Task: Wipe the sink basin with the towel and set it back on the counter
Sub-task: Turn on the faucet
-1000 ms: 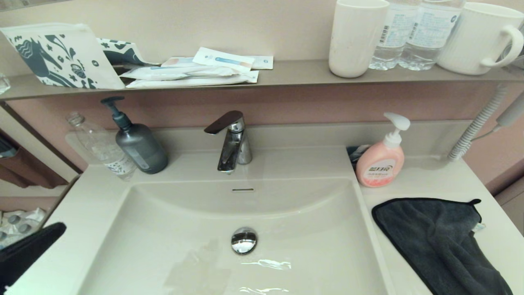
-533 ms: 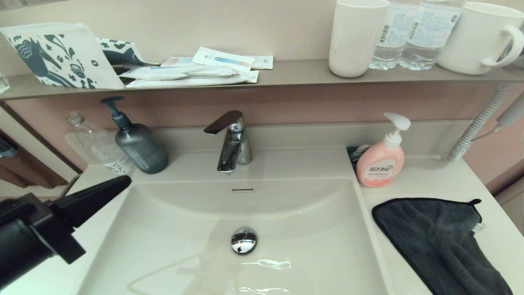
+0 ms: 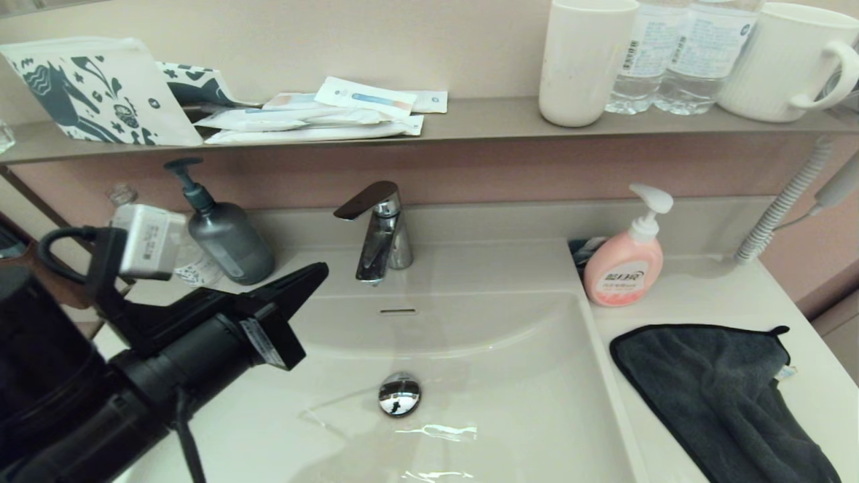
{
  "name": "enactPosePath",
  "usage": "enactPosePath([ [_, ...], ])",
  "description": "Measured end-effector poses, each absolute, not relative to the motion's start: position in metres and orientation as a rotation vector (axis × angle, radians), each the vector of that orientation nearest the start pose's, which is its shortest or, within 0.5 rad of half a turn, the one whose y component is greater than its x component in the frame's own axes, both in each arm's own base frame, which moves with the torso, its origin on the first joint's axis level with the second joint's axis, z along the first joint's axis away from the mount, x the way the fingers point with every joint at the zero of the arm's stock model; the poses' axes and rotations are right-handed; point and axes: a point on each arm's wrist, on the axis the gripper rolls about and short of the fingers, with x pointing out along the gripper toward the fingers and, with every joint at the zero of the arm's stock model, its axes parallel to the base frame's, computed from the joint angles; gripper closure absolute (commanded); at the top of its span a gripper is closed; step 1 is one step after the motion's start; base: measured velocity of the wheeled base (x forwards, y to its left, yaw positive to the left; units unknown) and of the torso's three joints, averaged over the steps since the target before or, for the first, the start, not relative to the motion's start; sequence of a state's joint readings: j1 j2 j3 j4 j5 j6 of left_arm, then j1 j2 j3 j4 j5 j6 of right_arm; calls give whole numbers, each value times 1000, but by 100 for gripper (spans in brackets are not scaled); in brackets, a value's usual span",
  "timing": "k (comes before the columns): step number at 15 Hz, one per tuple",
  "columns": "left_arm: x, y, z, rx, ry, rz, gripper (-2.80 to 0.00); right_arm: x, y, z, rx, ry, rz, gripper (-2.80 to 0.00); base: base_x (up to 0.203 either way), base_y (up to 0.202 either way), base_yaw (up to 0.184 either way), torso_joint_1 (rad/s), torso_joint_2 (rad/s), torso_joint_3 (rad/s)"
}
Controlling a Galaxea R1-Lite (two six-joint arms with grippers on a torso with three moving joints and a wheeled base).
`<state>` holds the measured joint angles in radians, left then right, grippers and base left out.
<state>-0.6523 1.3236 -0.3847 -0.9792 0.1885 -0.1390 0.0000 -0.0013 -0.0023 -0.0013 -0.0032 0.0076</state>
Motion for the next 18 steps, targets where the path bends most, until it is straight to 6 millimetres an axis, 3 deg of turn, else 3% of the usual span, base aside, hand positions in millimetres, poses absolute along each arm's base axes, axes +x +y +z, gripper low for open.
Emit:
enactPosePath([
  [4, 183, -127, 181, -130, -11, -439, 0, -23, 0, 76, 8, -5, -3, 0, 0, 0, 0, 0, 0, 0],
  [10, 236, -134, 157, -46, -160, -334, 0, -23, 0, 76, 7, -4, -3, 0, 0, 0, 0, 0, 0, 0],
  [18, 264, -130, 166, -38, -220, -272, 0, -23, 0, 76, 7, -5, -3, 0, 0, 0, 0, 0, 0, 0],
])
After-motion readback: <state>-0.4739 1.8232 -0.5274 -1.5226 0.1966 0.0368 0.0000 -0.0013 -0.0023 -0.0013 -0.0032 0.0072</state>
